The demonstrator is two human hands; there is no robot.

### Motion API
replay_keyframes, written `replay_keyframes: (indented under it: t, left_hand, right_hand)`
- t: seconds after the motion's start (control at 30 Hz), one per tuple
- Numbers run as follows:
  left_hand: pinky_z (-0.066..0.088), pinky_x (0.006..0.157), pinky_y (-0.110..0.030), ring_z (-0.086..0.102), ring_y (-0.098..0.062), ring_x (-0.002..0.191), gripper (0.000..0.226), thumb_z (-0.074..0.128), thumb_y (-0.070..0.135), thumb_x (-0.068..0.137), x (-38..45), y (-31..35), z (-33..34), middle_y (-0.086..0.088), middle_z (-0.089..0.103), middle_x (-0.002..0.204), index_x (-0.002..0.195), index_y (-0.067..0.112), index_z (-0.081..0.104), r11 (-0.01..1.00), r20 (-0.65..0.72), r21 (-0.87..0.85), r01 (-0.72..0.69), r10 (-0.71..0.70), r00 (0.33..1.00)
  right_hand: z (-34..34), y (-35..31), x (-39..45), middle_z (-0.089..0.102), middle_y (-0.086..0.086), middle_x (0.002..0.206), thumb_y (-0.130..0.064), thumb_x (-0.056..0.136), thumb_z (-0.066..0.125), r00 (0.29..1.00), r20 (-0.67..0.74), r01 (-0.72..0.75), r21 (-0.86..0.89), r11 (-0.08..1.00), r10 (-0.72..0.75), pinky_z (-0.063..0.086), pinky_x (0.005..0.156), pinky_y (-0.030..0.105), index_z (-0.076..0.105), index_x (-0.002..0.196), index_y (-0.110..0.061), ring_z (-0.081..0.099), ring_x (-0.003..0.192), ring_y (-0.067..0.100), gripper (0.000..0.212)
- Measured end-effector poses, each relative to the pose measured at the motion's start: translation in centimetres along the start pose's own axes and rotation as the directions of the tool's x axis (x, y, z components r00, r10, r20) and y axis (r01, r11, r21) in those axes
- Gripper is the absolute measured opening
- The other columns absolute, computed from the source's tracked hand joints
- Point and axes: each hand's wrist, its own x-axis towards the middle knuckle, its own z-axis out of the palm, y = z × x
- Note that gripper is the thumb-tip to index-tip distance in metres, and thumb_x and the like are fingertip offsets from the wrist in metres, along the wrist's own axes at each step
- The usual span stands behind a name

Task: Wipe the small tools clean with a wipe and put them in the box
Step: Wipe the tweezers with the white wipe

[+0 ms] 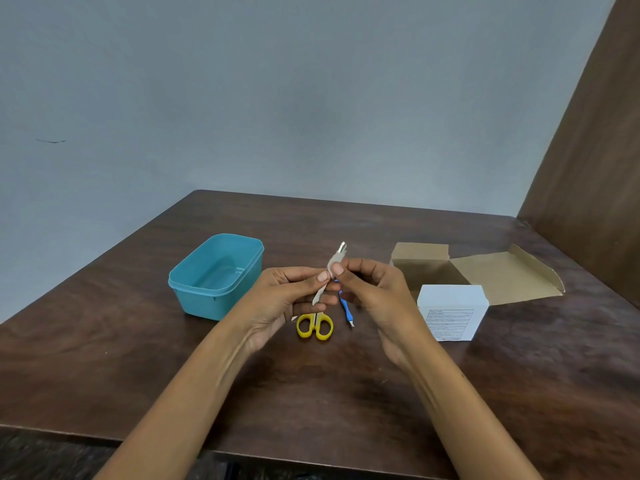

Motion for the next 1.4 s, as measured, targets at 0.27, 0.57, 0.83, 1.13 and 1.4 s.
replay_keyframes:
  t: [0.27, 0.57, 0.83, 1.13, 1.4]
  left_hand:
    - [0.057, 0.056, -0.016, 0.073, -0.011, 0.072, 0.016, 0.061, 0.007, 0.083, 0.2, -0.2, -0.2, -0.007, 0.076, 0.082, 0.094, 0.006, 0.072, 0.993, -0.032, -0.092, 0.067, -0.070, 0.997]
    - [0.058, 0.072, -0.021, 0.073, -0.015, 0.081, 0.031, 0.065, 0.008, 0.073, 0.4, -0.3, -0.1, -0.011, 0.075, 0.093, 0.103, 0.003, 0.070, 0.991, 0.046, -0.098, 0.086, -0.082, 0.996]
    - [0.057, 0.060, -0.017, 0.072, -0.013, 0.069, 0.019, 0.065, -0.006, 0.077, 0.3, -0.9, 0.0, -0.010, 0.075, 0.079, 0.086, 0.008, 0.074, 1.000, -0.078, 0.002, -0.031, 0.031, 0.996]
    - [0.058, 0.064, -0.021, 0.071, -0.013, 0.071, 0.015, 0.068, 0.006, 0.080, 0.2, -0.8, 0.0, -0.007, 0.075, 0.079, 0.094, 0.010, 0.074, 0.982, -0.064, 0.158, -0.101, 0.112, 0.992]
    - [0.054, 0.063, -0.023, 0.068, -0.015, 0.089, 0.025, 0.064, 0.035, 0.081, 0.4, -0.9, 0.3, -0.003, 0.074, 0.092, 0.097, 0.019, 0.074, 0.967, -0.148, 0.245, -0.065, 0.103, 0.984]
  right_hand:
    - [-0.1, 0.1, -0.1, 0.075, 0.002, 0.087, -0.019, 0.085, 0.067, 0.998, 0.055, -0.008, -0.124, 0.992, 0.015, 0.054, 0.075, 0.020, 0.074, 0.091, -0.011, 0.068, 0.086, 0.011, 0.013]
    - [-0.1, 0.3, 0.3, 0.072, 0.002, 0.087, -0.017, 0.084, 0.069, 0.996, -0.087, 0.026, -0.131, 0.991, -0.037, 0.050, 0.070, 0.022, 0.072, 0.091, -0.010, 0.064, 0.077, 0.006, 0.011]
    - [-0.1, 0.1, 0.0, 0.073, 0.003, 0.087, -0.013, 0.074, 0.078, 0.996, -0.083, 0.010, -0.064, 0.998, -0.016, 0.048, 0.060, 0.014, 0.072, 0.093, -0.011, 0.066, 0.075, 0.007, 0.020]
    - [0.0, -0.2, -0.2, 0.072, 0.007, 0.086, -0.014, 0.081, 0.071, 0.995, -0.085, -0.039, 0.032, 0.999, 0.041, 0.058, 0.066, 0.025, 0.070, 0.089, -0.010, 0.070, 0.082, 0.017, 0.009]
    - [-0.3, -0.5, -0.4, 0.070, 0.009, 0.080, -0.007, 0.085, 0.065, 0.986, 0.130, -0.104, -0.009, 0.995, 0.104, 0.060, 0.071, 0.029, 0.069, 0.092, -0.001, 0.070, 0.074, 0.014, 0.010]
